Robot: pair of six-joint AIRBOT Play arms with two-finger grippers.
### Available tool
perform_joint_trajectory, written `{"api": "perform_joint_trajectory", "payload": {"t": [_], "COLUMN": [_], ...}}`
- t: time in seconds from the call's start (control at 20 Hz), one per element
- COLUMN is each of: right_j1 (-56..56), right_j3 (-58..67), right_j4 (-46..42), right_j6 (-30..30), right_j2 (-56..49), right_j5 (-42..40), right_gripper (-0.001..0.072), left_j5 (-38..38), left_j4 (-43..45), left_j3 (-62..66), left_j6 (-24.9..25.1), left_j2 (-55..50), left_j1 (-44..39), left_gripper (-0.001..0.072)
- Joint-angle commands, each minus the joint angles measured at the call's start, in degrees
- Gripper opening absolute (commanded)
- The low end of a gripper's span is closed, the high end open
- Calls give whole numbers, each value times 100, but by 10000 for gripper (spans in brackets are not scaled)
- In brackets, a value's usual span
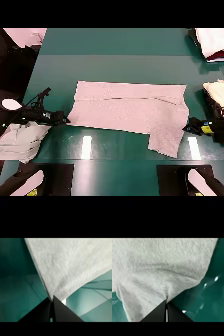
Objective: Fold the shirts.
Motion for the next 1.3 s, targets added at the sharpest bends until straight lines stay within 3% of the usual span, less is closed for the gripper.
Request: {"api": "perform_joint_trajectory", "payload": {"t": [0.0, 0.25, 0.4, 0.55, 0.85, 1.25], "right_j1": [138, 140, 140, 157, 205, 1069], "right_j3": [199, 197, 199, 245, 1307, 2841], "right_j4": [-684, -614, -46, 483, 466, 389], "right_j6": [7, 9, 4, -146, -195, -181], "right_j2": [765, 2028, 2035, 1309, -417, -2361], "right_j5": [927, 1115, 474, -46, -459, -621], "right_gripper": [13, 13, 12, 12, 11, 13], "left_j5": [-745, -1272, -643, -131, 789, 1038], "left_j4": [1045, 1139, 568, 269, -24, -566], "left_j3": [-17, -450, -339, 15, 920, 1987], "left_j6": [-369, -675, -772, -710, -658, -310], "left_j2": [660, 1799, 1746, 1200, -516, -2339], "left_j1": [-2, -2, -2, -2, -2, -385], "left_gripper": [21, 22, 22, 22, 22, 23]}}
